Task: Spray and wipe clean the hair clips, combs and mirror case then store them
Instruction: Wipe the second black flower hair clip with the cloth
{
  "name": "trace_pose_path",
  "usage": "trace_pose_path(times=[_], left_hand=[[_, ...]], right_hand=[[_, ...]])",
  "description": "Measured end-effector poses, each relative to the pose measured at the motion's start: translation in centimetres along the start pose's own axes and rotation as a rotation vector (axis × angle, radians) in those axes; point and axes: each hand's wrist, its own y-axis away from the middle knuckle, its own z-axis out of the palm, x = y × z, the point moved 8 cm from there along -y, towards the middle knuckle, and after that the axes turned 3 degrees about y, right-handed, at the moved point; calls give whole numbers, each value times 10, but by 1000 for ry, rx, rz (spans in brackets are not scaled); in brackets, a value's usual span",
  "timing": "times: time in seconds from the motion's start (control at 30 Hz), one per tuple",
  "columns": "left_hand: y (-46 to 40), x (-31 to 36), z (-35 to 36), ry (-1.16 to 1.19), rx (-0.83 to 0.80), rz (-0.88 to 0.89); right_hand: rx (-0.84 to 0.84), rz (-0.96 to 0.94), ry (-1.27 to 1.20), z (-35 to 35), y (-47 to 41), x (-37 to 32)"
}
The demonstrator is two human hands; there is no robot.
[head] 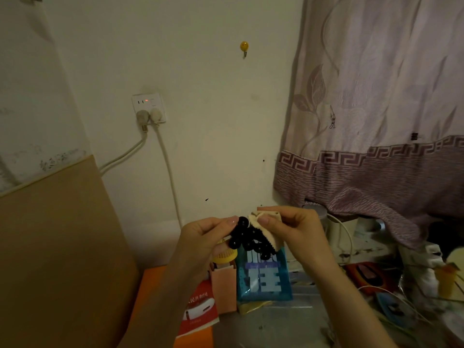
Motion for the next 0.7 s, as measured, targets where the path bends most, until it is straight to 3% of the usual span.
trace_pose_path(times=[0.13, 0.33, 0.43, 0.7], left_hand=[[-3, 7, 5, -15, -31, 41], [-5, 15, 11, -171, -164, -10], [-6, 23, 11, -122, -141, 26], [-6, 35, 10, 53, -48, 104]], right_hand=[[81, -12, -181, -3, 1, -3], [-32, -74, -111, 2, -12, -28], [42, -96, -102, -8, -17, -34], [26, -270, 298, 8, -8, -54]])
